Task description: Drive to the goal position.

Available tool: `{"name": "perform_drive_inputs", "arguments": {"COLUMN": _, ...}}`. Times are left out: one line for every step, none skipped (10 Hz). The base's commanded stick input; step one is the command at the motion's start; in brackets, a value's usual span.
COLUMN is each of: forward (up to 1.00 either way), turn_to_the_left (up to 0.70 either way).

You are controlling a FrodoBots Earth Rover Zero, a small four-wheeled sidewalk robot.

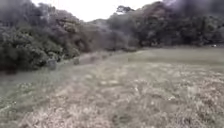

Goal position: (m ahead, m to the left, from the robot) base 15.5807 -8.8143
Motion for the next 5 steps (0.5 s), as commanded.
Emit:
{"name": "perform_drive_inputs", "arguments": {"forward": 0.50, "turn_to_the_left": 0.00}}
{"name": "perform_drive_inputs", "arguments": {"forward": 0.50, "turn_to_the_left": 0.00}}
{"name": "perform_drive_inputs", "arguments": {"forward": 0.50, "turn_to_the_left": 0.00}}
{"name": "perform_drive_inputs", "arguments": {"forward": 0.50, "turn_to_the_left": 0.00}}
{"name": "perform_drive_inputs", "arguments": {"forward": 0.50, "turn_to_the_left": 0.00}}
